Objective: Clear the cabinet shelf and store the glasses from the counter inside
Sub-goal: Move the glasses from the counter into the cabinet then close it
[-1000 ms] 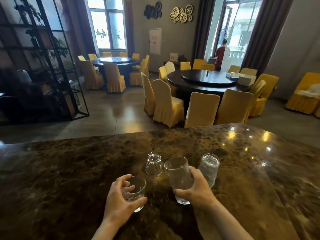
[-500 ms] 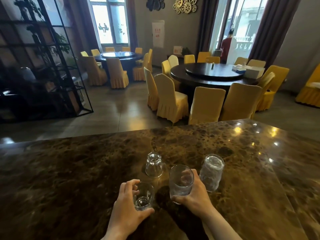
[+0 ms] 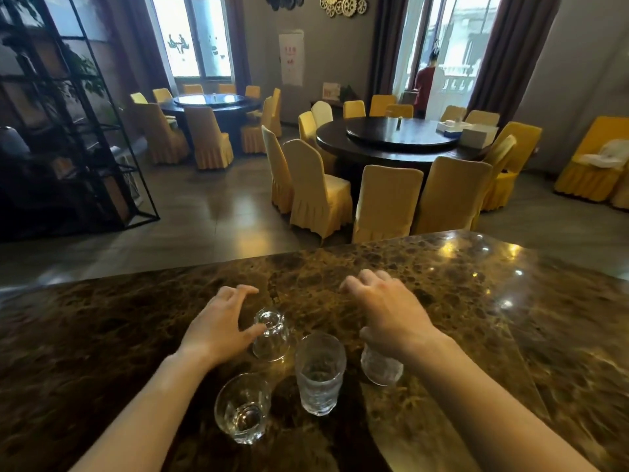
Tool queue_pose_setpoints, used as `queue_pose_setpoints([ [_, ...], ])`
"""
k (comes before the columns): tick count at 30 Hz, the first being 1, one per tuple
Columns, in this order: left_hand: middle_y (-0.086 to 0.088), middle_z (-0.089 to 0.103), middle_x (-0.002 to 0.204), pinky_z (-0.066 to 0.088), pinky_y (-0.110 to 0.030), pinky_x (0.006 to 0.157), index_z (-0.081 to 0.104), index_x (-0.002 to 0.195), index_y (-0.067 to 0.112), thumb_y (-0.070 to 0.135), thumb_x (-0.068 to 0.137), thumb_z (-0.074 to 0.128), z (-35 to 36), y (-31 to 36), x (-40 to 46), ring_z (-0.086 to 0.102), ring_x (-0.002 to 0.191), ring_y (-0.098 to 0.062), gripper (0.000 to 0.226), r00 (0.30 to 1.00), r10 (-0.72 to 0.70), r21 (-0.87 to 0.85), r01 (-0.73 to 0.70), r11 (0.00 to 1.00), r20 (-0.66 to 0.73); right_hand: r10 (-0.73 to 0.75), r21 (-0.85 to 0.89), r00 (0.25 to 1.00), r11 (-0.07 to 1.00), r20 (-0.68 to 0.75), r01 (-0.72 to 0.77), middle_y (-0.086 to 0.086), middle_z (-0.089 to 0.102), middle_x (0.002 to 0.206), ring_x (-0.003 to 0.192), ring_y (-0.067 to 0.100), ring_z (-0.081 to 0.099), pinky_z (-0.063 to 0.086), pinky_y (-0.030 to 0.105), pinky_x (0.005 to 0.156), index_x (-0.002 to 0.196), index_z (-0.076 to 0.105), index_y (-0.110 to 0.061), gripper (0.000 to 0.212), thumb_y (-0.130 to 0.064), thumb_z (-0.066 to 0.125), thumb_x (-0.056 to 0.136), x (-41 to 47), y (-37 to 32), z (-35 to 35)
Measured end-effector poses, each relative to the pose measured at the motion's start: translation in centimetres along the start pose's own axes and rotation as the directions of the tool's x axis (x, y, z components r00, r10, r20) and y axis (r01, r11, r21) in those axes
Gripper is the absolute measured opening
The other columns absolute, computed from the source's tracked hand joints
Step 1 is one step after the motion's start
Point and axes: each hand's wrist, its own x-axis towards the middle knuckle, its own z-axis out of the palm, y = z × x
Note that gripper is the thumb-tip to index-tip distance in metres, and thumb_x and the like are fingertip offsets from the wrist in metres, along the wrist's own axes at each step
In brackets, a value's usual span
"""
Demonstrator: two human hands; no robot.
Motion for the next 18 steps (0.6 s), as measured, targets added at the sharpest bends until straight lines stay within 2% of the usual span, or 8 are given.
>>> queue_pose_setpoints([
  [2, 0.007, 0.035, 0.149, 0.042, -0.04, 0.107, 0.029, 0.145, 0.047, 0.054, 0.073, 0.078, 0.8, 1.4, 2.0, 0.039, 0.135, -0.018, 0.086, 0.987, 0.061, 0.163, -0.086, 0.983, 0.148, 0.017, -0.132, 0.968, 0.991, 0.25, 0.017, 0.008, 0.041, 0.149, 0.14, 0.032, 0.034, 0.032, 0.05, 0.116, 0.145, 0.04, -0.029, 0.079, -0.018, 0.079, 0.078, 1.3, 0.3, 0.5],
  [4, 0.004, 0.024, 0.158, 0.035, -0.044, 0.112, 0.021, 0.149, 0.049, 0.051, 0.069, 0.082, 1.8, 2.6, 3.3, 0.03, 0.142, -0.023, 0.101, 0.957, 0.06, 0.309, -0.15, 0.939, 0.283, 0.078, -0.198, 0.899, 0.98, 0.432, 0.01, 0.011, 0.035, 0.152, 0.144, 0.035, 0.027, 0.026, 0.056, 0.116, 0.147, 0.038, -0.028, 0.078, -0.019, 0.078, 0.08, 1.9, 0.9, 1.1],
  [7, 0.0, 0.022, 0.16, 0.038, -0.043, 0.11, 0.021, 0.15, 0.049, 0.044, 0.068, 0.085, 3.3, 3.3, 4.1, 0.03, 0.143, -0.027, 0.104, 0.914, -0.01, 0.441, -0.186, 0.878, 0.406, 0.104, -0.279, 0.875, 0.96, 0.474, 0.037, 0.01, 0.053, 0.134, 0.124, 0.032, 0.051, 0.045, 0.047, 0.095, 0.137, 0.051, -0.024, 0.053, -0.019, 0.07, 0.088, 1.9, 1.3, 2.2],
  [9, -0.003, 0.031, 0.155, 0.044, -0.04, 0.104, 0.029, 0.147, 0.045, 0.034, 0.077, 0.082, 4.4, 3.4, 4.1, 0.039, 0.137, -0.026, 0.088, 0.923, 0.008, 0.496, -0.214, 0.842, 0.385, 0.085, -0.332, 0.892, 0.94, 0.445, 0.077, 0.01, 0.062, 0.123, 0.113, 0.031, 0.058, 0.046, 0.041, 0.08, 0.124, 0.06, -0.018, 0.03, -0.018, 0.062, 0.094, 1.5, 1.5, 2.9],
  [11, -0.004, 0.039, 0.148, 0.046, -0.037, 0.1, 0.034, 0.145, 0.04, 0.028, 0.081, 0.078, 4.9, 3.1, 3.9, 0.045, 0.131, -0.025, 0.078, 0.946, 0.045, 0.519, -0.215, 0.828, 0.32, 0.051, -0.357, 0.907, 0.927, 0.419, 0.112, 0.012, 0.064, 0.118, 0.109, 0.031, 0.059, 0.043, 0.04, 0.075, 0.115, 0.064, -0.013, 0.021, -0.017, 0.06, 0.095, 1.3, 1.8, 3.3],
  [14, 0.003, 0.051, 0.127, 0.049, -0.033, 0.089, 0.043, 0.133, 0.039, 0.041, 0.073, 0.082, 4.1, 1.9, 3.1, 0.055, 0.114, -0.02, 0.071, 0.978, 0.048, 0.396, -0.127, 0.909, 0.204, 0.041, -0.346, 0.903, 0.93, 0.428, 0.122, 0.012, 0.066, 0.116, 0.109, 0.031, 0.06, 0.047, 0.04, 0.079, 0.111, 0.067, -0.009, 0.02, -0.014, 0.064, 0.092, 1.0, 2.1, 2.7],
  [16, 0.007, 0.054, 0.113, 0.05, -0.029, 0.078, 0.046, 0.118, 0.041, 0.05, 0.067, 0.084, 2.8, 0.5, 2.1, 0.059, 0.098, -0.015, 0.065, 0.997, -0.016, 0.209, 0.001, 0.978, 0.07, 0.053, -0.302, 0.914, 0.95, 0.402, 0.078, 0.008, 0.067, 0.11, 0.107, 0.029, 0.062, 0.051, 0.039, 0.082, 0.106, 0.068, -0.012, 0.021, -0.017, 0.072, 0.086, 0.7, 2.9, 2.2],
  [18, 0.007, 0.057, 0.106, 0.048, -0.03, 0.072, 0.047, 0.108, 0.041, 0.054, 0.06, 0.087, 1.3, -1.6, 0.8, 0.059, 0.09, -0.013, 0.064, 0.988, -0.132, -0.047, 0.128, 0.991, -0.085, 0.106, -0.221, 0.936, 0.975, 0.336, -0.032, 0.001, 0.064, 0.104, 0.103, 0.022, 0.062, 0.053, 0.035, 0.08, 0.104, 0.066, -0.02, 0.031, -0.028, 0.08, 0.078, 0.0, 4.1, 1.9],
])
